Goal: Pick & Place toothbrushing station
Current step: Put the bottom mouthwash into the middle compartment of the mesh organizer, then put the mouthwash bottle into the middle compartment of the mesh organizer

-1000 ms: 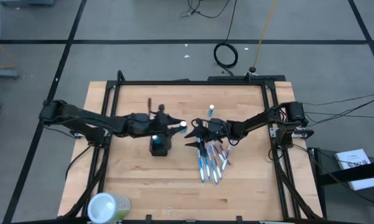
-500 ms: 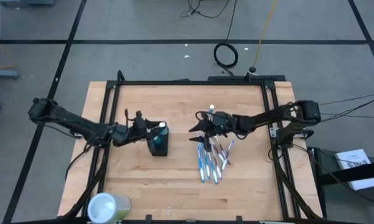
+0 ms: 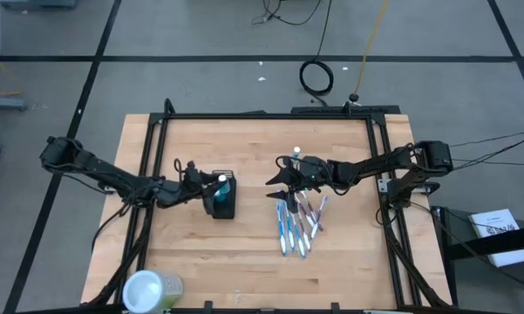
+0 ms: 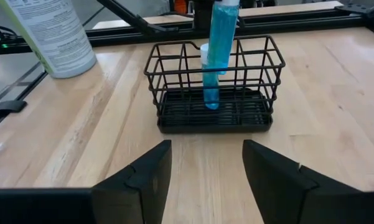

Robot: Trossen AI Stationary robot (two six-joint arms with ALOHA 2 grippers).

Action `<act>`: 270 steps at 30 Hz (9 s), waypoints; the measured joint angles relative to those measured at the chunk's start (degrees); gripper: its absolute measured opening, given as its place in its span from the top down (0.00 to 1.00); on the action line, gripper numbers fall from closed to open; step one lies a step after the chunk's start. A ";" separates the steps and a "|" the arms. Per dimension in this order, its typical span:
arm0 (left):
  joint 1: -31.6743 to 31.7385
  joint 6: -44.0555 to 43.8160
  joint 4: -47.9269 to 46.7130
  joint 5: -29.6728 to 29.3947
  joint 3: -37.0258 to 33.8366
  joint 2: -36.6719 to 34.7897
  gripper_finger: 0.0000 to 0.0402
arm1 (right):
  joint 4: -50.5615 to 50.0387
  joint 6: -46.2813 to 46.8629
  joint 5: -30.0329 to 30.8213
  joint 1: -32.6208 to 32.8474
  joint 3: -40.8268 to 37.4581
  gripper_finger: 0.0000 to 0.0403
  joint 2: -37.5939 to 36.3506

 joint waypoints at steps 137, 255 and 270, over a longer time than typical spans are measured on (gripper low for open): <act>10.85 8.42 -21.65 10.83 11.94 -2.16 0.50 | 5.74 16.42 32.89 -14.57 -12.90 0.38 11.32; 14.76 14.72 -27.91 34.59 42.00 25.79 0.77 | 15.60 0.61 1.48 1.55 -2.56 0.64 11.65; 4.16 6.96 -41.48 5.51 36.01 9.68 0.77 | -0.29 2.99 1.19 -1.13 -2.88 0.50 2.40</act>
